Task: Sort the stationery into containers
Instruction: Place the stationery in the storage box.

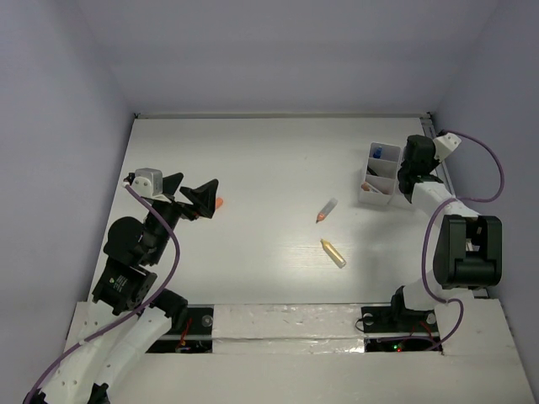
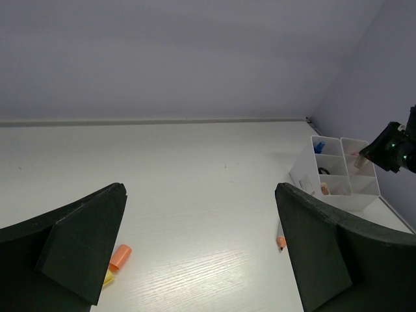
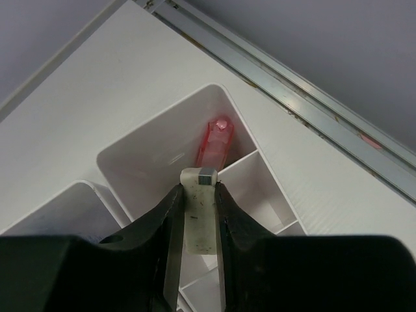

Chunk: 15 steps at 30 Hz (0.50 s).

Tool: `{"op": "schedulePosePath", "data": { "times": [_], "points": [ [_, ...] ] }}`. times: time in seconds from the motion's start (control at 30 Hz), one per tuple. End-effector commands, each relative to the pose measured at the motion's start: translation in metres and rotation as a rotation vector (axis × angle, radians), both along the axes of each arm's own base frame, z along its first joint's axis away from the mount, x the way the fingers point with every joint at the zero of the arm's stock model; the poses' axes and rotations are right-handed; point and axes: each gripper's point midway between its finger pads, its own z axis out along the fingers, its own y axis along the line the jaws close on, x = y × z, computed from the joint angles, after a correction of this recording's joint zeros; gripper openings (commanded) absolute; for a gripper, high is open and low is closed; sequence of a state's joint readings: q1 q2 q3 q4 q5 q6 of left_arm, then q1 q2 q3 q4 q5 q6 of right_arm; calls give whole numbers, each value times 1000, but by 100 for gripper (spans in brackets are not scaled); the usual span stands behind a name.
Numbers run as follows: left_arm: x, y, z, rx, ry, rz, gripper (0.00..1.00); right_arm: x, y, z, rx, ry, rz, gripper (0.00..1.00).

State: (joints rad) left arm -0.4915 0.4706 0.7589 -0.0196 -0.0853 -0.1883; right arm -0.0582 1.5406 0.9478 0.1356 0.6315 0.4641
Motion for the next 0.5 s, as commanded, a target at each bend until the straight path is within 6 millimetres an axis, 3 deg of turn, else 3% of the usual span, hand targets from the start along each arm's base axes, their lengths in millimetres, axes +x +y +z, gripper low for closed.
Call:
{"op": "schedulePosePath", "data": {
  "times": [0.0, 0.13, 0.47],
  "points": [
    [-1, -3, 14, -15, -45, -16, 99, 10, -4, 20, -8, -76, -16, 27],
    [-2, -4, 15, -17, -46, -21, 99, 9, -4, 19, -8, -71, -12, 36],
    [-4, -3, 17, -21, -54, -22, 99, 6, -1, 21, -3, -61, 6, 39]
  ]
}}
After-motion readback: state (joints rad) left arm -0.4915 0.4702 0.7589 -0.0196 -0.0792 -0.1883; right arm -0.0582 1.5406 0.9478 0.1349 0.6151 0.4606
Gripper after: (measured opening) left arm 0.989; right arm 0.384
